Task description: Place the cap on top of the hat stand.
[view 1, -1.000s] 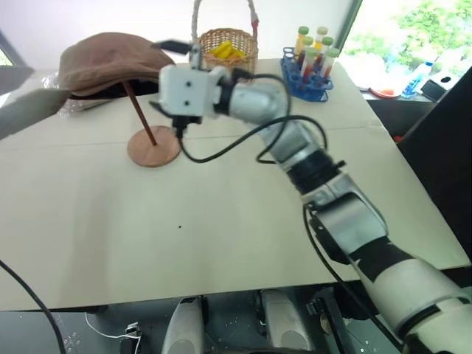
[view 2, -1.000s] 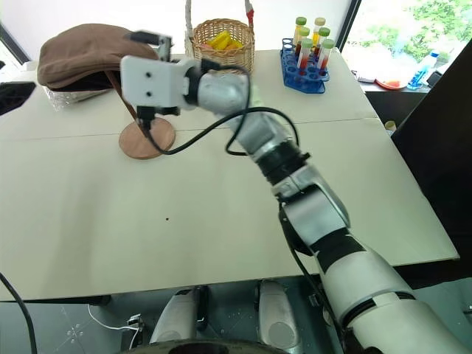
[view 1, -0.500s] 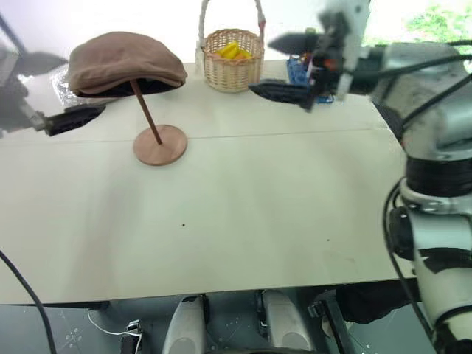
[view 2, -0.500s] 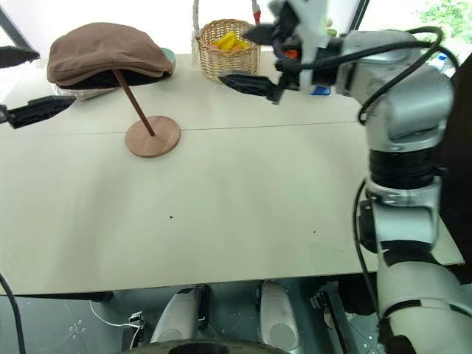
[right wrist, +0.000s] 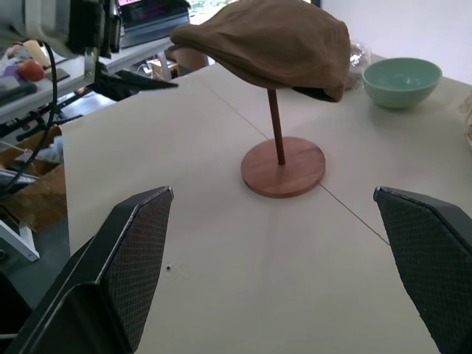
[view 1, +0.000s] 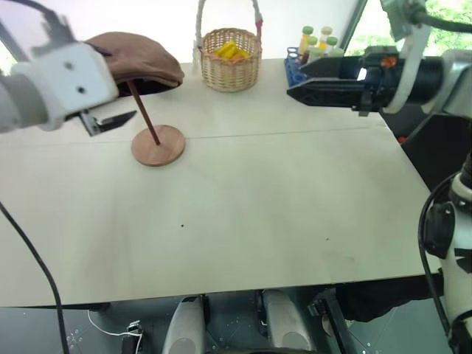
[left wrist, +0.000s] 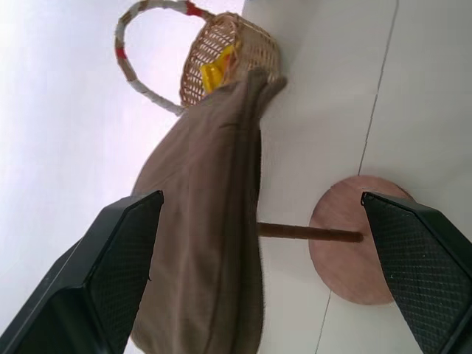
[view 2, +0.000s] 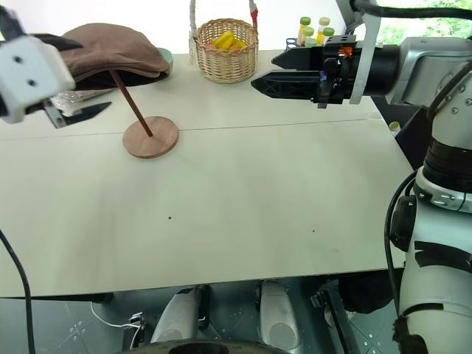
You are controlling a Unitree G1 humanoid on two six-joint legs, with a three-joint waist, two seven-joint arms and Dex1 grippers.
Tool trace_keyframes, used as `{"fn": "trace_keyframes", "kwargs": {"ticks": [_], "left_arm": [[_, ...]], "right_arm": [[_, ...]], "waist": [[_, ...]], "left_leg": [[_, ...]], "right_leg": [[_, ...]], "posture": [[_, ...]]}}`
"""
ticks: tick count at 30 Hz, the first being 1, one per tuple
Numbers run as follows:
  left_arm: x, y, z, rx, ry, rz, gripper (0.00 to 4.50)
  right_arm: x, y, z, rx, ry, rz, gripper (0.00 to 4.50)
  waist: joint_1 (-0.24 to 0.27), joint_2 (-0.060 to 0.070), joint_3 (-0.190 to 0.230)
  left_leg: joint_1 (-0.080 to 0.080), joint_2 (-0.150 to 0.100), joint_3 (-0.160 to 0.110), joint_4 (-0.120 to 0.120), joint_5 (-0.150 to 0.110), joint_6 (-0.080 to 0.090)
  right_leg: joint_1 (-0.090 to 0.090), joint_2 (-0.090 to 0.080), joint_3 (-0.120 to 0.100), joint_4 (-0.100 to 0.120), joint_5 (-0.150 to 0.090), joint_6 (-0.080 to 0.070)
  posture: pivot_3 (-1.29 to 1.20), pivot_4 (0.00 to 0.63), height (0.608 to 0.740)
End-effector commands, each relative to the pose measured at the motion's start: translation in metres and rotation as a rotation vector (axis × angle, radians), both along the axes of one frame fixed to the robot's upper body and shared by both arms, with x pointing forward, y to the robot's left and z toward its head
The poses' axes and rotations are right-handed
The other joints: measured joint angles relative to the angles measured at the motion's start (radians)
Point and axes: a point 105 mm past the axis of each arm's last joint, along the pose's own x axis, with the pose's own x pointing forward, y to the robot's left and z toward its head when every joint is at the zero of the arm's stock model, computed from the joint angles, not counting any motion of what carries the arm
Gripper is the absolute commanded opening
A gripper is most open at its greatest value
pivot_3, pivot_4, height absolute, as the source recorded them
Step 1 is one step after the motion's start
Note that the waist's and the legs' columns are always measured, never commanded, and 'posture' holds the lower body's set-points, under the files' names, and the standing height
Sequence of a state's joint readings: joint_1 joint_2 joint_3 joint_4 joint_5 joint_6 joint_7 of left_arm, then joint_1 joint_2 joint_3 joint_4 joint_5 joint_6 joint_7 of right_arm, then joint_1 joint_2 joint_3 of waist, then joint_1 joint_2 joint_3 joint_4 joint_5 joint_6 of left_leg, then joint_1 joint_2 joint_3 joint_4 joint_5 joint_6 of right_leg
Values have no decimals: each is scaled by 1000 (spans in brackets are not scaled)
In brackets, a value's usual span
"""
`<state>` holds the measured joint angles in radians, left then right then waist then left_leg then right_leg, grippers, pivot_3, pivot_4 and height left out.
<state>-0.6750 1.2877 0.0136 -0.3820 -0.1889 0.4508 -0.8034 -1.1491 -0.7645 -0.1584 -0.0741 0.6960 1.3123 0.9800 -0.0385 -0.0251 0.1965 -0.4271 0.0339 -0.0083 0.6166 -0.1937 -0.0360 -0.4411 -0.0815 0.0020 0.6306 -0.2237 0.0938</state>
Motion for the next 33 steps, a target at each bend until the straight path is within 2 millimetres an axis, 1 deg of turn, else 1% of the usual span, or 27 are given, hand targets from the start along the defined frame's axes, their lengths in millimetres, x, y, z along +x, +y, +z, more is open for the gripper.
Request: {"fn": "trace_keyframes", "kwargs": {"ticks": [1, 4, 8, 13, 17, 20, 23, 26, 27, 30, 33], "left_arm": [[7, -1, 17, 80, -147, 51, 4500], [18, 3, 19, 121, -198, 91, 4500], [25, 5, 12, 167, -201, 101, 4500], [28, 5, 3, 168, -171, 93, 4500], [31, 6, -1, 157, -160, 99, 4500], [31, 6, 0, 154, -168, 92, 3646], [29, 11, 0, 159, -168, 103, 2082], [26, 16, 3, 155, -183, 116, 481], [26, 18, 4, 149, -191, 117, 49], [22, 18, 11, 114, -230, 88, 49], [18, 20, 20, 98, -296, 50, 49]], "right_arm": [[-12, 0, 13, -11, -93, 6, 4474], [-16, 1, 11, -13, -100, 12, 4474], [-17, -1, 10, -6, -102, 4, 4474], [-19, -4, 10, -16, -118, -7, 4474], [-20, -3, 16, -3, -131, -5, 4474], [-18, -4, 15, -3, -127, -15, 4500], [-17, -4, 14, -5, -126, -16, 4500], [-20, -3, 17, -5, -137, 3, 4500], [-21, -3, 19, -5, -143, 10, 4500], [-21, -4, 23, -6, -154, 19, 4500], [-17, -6, 23, -11, -158, 9, 4500]], "waist": [[2, 0, 0], [5, 0, 0], [4, 0, 0], [4, 0, 0], [3, 0, 0], [4, 0, 0], [2, 0, 0], [2, 0, 0], [3, 0, 0], [3, 0, 0], [3, 0, 0]], "left_leg": [[0, 0, 0, 0, 0, 0], [0, 0, 0, 1, 0, 0], [0, 0, 0, 1, 0, 0], [0, 0, 0, 1, 0, 0], [0, 0, 0, 1, 0, 0], [0, 0, 0, 1, 0, 0], [0, 0, 0, 1, 0, 0], [0, 0, 0, 1, 0, 0], [0, 0, 0, 1, 0, 0], [0, 0, 0, 2, 0, 0], [0, 0, 0, 2, 0, 0]], "right_leg": [[0, 0, 0, 0, 0, 0], [0, 0, 0, 0, 1, 3], [0, 0, 1, 0, 2, 3], [0, 0, 1, 0, 2, 3], [0, 0, 1, 0, 2, 3], [0, 0, 1, 1, 2, 3], [0, 0, 1, 1, 2, 3], [0, 0, 1, 1, 2, 3], [0, 0, 1, 1, 2, 3], [0, 0, 1, 1, 2, 3], [0, 0, 1, 1, 2, 3]], "posture": [[0, 150, 740], [0, 150, 740], [0, 150, 740], [0, 150, 740], [0, 150, 740], [0, 150, 740], [0, 150, 740], [0, 150, 740], [0, 150, 740], [0, 150, 740], [0, 150, 740]]}}
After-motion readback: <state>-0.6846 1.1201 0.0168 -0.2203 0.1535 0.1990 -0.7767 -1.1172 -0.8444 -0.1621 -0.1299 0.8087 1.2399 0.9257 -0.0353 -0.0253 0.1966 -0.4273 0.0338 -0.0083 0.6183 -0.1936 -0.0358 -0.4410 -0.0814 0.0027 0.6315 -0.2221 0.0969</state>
